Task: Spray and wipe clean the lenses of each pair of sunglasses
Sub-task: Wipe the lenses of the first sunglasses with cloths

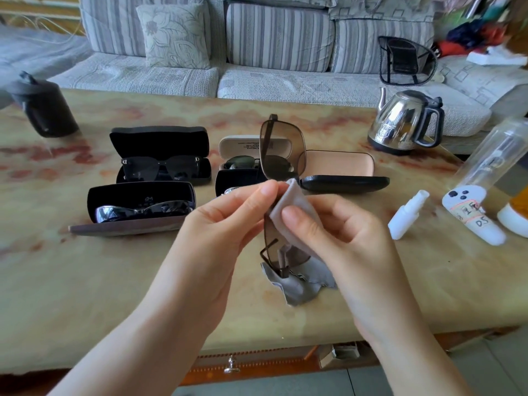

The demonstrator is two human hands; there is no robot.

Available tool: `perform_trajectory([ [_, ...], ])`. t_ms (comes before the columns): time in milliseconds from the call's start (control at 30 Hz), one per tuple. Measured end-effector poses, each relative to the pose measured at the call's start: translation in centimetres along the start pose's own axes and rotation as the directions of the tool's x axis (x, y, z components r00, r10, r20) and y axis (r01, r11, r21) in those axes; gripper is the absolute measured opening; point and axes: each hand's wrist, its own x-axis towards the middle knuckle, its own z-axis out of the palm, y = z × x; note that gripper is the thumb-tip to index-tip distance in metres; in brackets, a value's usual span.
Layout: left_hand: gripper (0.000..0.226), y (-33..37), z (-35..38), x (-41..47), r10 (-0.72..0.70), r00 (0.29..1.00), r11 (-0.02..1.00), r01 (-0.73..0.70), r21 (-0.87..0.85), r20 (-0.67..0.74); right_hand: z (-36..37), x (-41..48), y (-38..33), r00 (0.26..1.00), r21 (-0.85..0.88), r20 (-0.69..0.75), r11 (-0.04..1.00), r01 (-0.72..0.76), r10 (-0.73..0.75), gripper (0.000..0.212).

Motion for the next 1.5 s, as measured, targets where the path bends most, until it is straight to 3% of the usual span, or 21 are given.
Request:
perform_trajectory([
  [233,0.034,-0.5,0.5,-0.1,0.025,1.0,1.0,-0.026,-0.016,-0.016,-0.5,0.0,-0.6,0.998,0.077,-0.01,0.995,-0.056,0.057,0.023],
  [467,0.04,-0.5,0.6,0.1,0.004,0.999,1.0,-0.004,-0.006,0.048,-0.1,0.4,-0.9,0.995,0.258,0.039,0.961,-0.1,0.093,0.022],
  [700,0.042,-0.6,1.1,0.7,-0.008,0.998,1.0,0.008,-0.008,0.062,-0.1,0.8,-0.2,0.985,0.152,-0.067,0.977,-0.149,0.16,0.037],
  [867,0.034,-0.6,1.1,0.8,0.005,0.998,1.0,-0.004,-0.016,0.062,0.5,0.7,-0.5,0.989,0.102,-0.127,0.993,-0.059,0.072,0.035],
  [1167,0.032,-0.6,1.2,1.0,0.039,0.999,0.994,-0.039,-0.098,-0.005,1.1,0.4,-0.2,0.988,0.127,-0.15,0.992,-0.023,0.042,0.055],
  [1300,0.026,-0.2,1.4,1.0,0.046,0.999,0.989,-0.042,-0.14,0.025,1.1,0.1,-0.2,0.99,0.164,-0.123,0.985,-0.048,0.068,0.04],
  [1500,0.019,0.4,0.9,1.6,0.048,0.995,0.981,-0.063,-0.186,-0.084,0.9,-0.3,0.5,0.994,0.136,-0.051,0.987,-0.086,0.094,0.019],
])
